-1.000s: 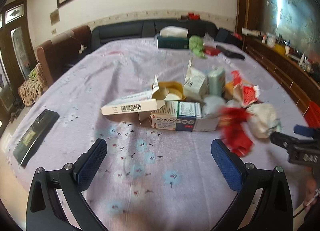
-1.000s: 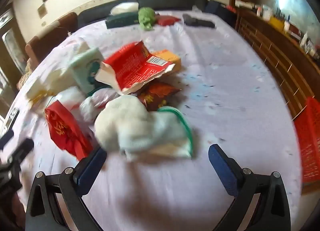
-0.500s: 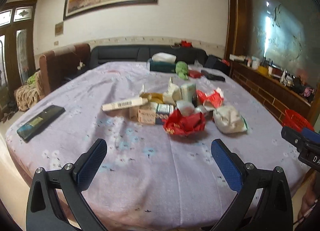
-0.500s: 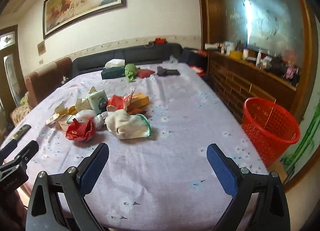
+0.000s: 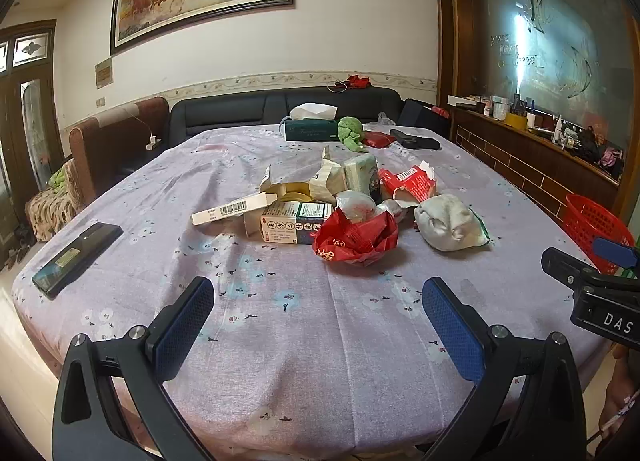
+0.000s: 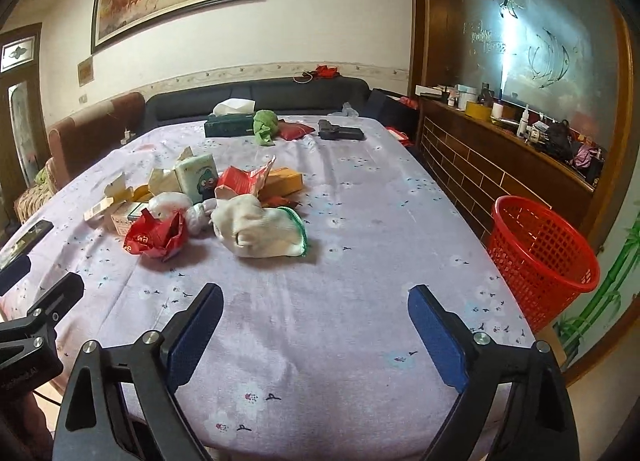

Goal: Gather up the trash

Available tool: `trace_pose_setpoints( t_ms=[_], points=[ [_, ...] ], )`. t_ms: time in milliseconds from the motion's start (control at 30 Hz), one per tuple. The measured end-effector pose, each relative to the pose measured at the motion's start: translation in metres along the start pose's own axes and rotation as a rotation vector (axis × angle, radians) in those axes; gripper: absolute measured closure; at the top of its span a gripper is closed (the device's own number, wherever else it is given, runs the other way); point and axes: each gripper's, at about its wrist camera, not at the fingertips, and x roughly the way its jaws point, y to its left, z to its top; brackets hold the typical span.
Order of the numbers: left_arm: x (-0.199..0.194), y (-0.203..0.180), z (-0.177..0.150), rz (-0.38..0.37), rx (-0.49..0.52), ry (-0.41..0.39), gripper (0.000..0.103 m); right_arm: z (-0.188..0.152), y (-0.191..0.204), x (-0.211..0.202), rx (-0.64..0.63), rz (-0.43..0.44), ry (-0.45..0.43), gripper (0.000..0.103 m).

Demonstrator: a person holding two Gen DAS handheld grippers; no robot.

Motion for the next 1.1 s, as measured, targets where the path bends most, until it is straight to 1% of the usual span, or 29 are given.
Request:
trace_pose_setpoints(
  t_ms=[300, 467, 1100],
  points=[
    [0.0014, 0.0032, 0.0003, 0.012, -0.003, 0.005, 0.0, 0.001, 0.0017, -0.0017, -0.01, -0.014, -0.001, 0.009],
    [0.0021, 0.0036, -0.0002, 0.011, -0.004, 0.005, 0.0, -0.0004, 0.002, 0.0009, -0.01, -0.012, 0.012, 0.012],
    [0.0022, 0.0004, -0.0007, 0.006, 0.012, 0.005, 0.0, -0.0016, 0.0024, 0.0019, -0.013, -0.011, 0.019, 0.012]
  ],
)
